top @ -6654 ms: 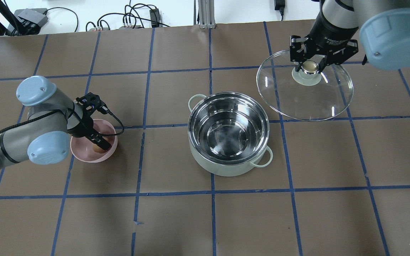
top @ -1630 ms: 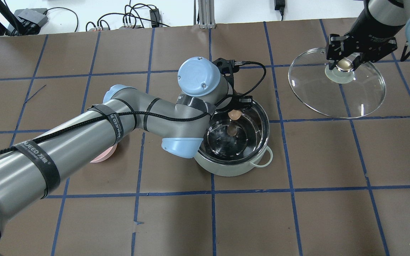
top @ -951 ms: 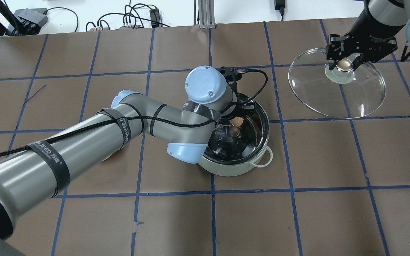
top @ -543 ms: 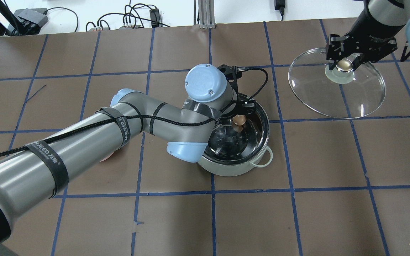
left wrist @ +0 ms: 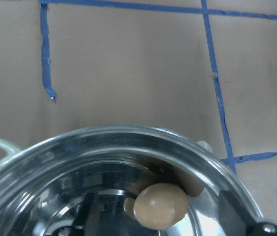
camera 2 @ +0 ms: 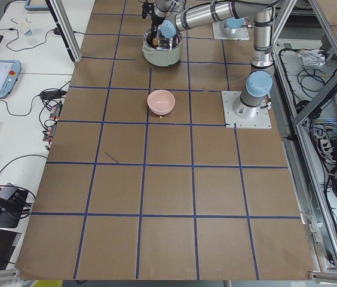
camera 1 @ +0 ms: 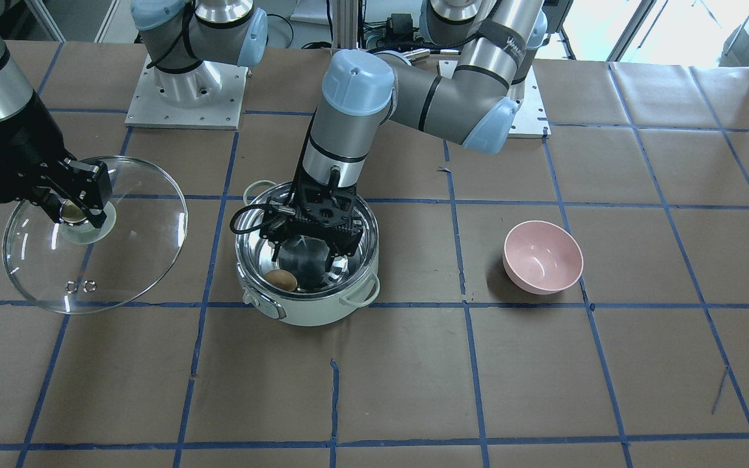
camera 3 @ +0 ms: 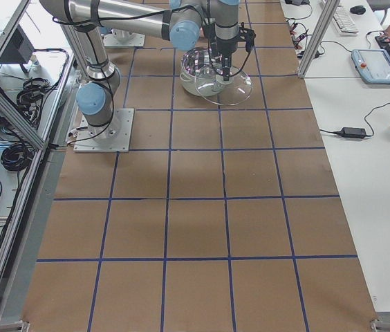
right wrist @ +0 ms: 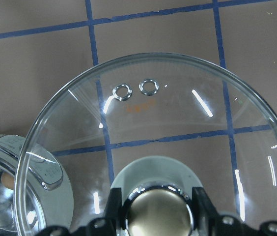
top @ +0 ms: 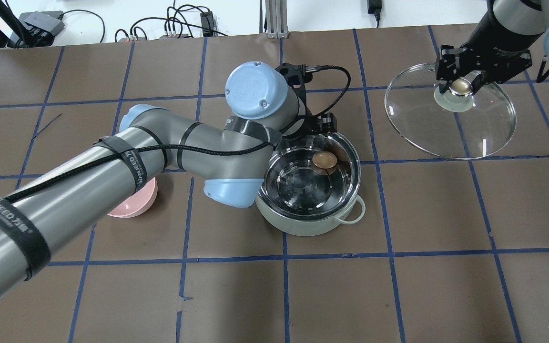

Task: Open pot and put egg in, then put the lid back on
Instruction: 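Raise the left gripper away while the right carries the lid over the pot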

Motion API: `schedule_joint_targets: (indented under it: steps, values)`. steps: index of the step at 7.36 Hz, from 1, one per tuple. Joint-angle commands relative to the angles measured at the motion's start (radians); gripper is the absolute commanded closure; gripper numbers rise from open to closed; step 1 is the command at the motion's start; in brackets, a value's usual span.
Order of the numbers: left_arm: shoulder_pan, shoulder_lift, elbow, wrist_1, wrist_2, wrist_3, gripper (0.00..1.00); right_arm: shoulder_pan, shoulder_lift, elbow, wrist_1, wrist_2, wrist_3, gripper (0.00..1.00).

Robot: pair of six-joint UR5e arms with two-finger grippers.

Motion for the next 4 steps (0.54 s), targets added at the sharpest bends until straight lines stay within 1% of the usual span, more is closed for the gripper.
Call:
schedule_joint_targets:
  steps: [1, 2, 3, 4]
  values:
    - [0.111, 0.135, -0.004, -0.239, 0.001, 0.088, 0.11, 0.02, -0.016, 0.01, 0.0, 0.002, 0.011, 0.53]
    - [0.154, 0.177, -0.001, -0.34, 0.0, 0.183, 0.11, 0.067, -0.016, 0.009, 0.0, 0.002, 0.058, 0.53]
    - [0.194, 0.215, 0.002, -0.443, 0.0, 0.228, 0.1, 0.133, -0.011, 0.006, -0.003, -0.001, 0.159, 0.53]
    - [0.233, 0.252, 0.004, -0.508, 0.001, 0.254, 0.09, 0.208, 0.001, 0.004, -0.029, -0.003, 0.257, 0.53]
